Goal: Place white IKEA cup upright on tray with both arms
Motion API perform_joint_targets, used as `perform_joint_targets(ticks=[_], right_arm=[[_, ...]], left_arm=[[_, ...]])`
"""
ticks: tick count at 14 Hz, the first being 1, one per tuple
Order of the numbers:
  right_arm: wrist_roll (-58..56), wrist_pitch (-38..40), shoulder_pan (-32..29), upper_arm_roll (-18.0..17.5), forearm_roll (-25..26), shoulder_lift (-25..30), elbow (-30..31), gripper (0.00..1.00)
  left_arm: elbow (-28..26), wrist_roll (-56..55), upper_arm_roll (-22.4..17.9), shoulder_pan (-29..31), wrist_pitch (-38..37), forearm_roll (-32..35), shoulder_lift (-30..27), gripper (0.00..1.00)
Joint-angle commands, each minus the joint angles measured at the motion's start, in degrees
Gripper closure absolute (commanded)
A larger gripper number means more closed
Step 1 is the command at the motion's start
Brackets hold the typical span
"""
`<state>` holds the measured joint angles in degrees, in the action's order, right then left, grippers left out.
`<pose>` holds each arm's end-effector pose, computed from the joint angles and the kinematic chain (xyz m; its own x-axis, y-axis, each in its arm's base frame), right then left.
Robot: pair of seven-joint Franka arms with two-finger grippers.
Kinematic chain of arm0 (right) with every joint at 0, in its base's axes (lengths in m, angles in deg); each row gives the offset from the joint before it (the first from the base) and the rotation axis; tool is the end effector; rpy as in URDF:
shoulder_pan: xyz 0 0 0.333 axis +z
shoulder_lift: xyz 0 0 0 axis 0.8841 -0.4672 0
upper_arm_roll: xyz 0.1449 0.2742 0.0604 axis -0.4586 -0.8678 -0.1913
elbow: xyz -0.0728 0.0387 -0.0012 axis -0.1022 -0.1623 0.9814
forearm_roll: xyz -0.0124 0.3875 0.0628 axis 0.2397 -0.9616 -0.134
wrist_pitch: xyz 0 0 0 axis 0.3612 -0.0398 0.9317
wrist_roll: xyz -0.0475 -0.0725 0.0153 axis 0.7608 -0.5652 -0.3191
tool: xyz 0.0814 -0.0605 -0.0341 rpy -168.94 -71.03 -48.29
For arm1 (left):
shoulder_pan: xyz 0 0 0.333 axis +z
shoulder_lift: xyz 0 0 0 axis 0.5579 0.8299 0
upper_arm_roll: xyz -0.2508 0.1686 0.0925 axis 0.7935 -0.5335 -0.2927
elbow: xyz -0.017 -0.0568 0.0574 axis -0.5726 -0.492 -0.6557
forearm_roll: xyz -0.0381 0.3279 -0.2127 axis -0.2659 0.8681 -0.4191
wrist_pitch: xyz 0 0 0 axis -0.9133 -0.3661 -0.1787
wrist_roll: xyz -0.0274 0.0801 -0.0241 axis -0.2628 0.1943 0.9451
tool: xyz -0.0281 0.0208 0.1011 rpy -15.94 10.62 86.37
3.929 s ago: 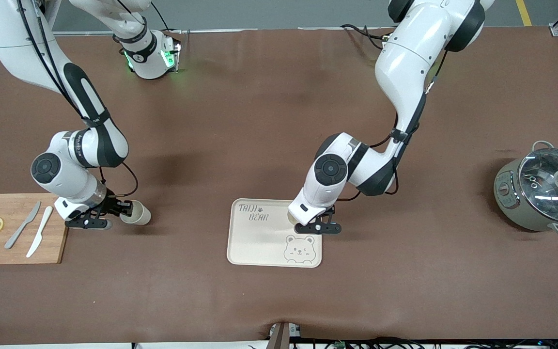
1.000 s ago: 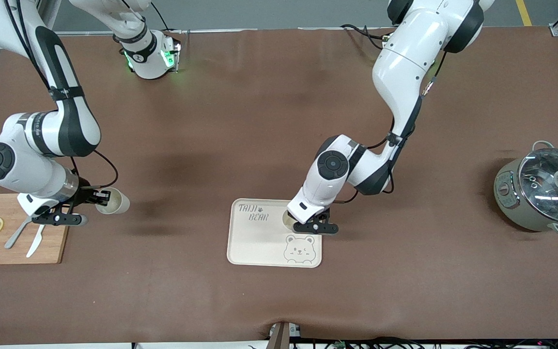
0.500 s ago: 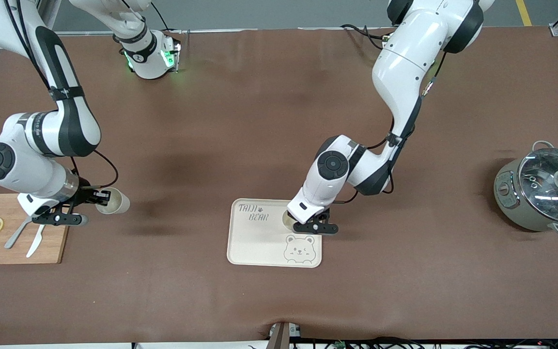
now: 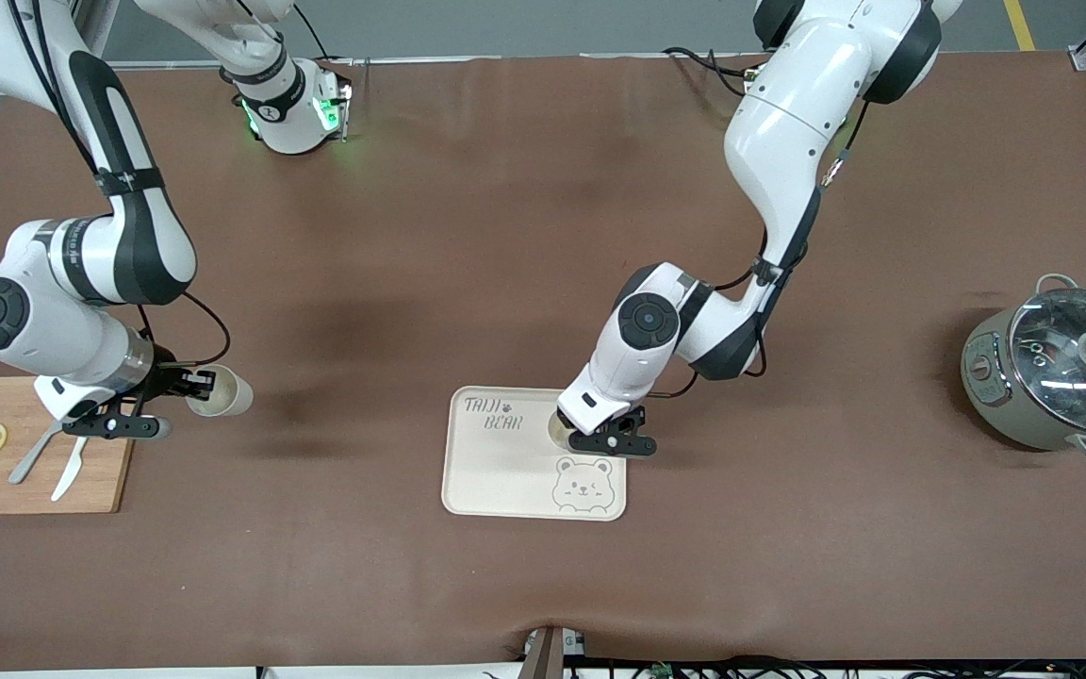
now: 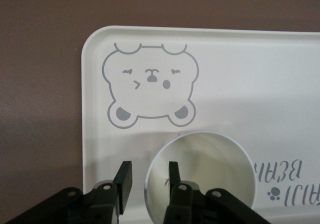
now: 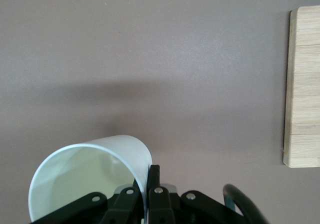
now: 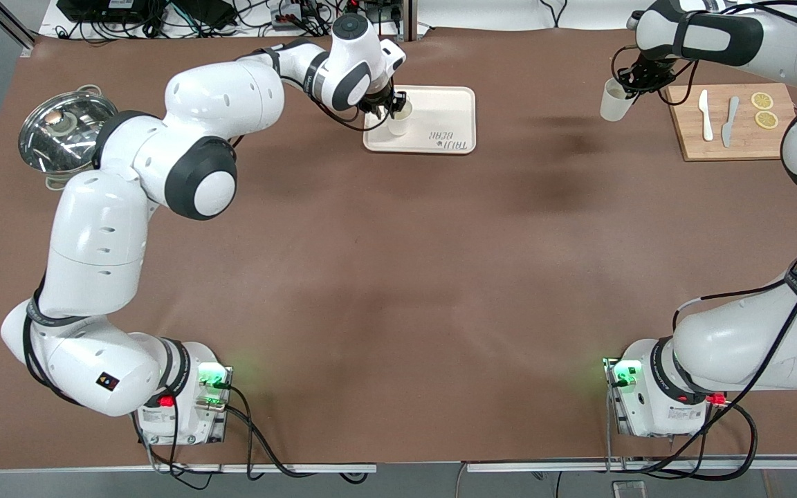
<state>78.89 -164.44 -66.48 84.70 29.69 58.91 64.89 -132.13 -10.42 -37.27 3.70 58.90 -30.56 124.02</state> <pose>0.6289 -0.0027 0.3314 0.9988 -0.0402 -0.0281 -0.0402 -0.9992 0.0003 0.6295 -0.4354 0.2230 0.9818 -0.0466 0.1842 -0.0739 -0.9868 0.1444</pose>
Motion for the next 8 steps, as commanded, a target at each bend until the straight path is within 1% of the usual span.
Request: perform_joint_targets(ticks=[1, 4, 6, 8], right_arm=[[0.28, 0.82, -0.15, -0.28, -0.13, 0.47, -0.29, 1.0], [0.37, 0.82, -0.06, -0.46, -0.31, 0.56, -0.2, 1.0], [2.29, 0.82, 0.64, -1.33, -0.48, 0.82, -0.2, 1.0], [6.59, 0.82, 2.3, -1.78, -0.48, 1.61, -0.29, 1.0]], left_arm=[[0.01, 0.33, 0.03, -0.29, 0.7, 0.07, -0.24, 0.5], [0.1, 0.24, -0.05, -0.02, 0.53, 0.07, -0.94, 0.46], [0.1, 0.24, -0.23, -0.02, 0.35, 0.07, -1.21, 0.37], [0.1, 0.24, -0.23, 0.06, -0.09, 0.07, -1.73, 0.36]])
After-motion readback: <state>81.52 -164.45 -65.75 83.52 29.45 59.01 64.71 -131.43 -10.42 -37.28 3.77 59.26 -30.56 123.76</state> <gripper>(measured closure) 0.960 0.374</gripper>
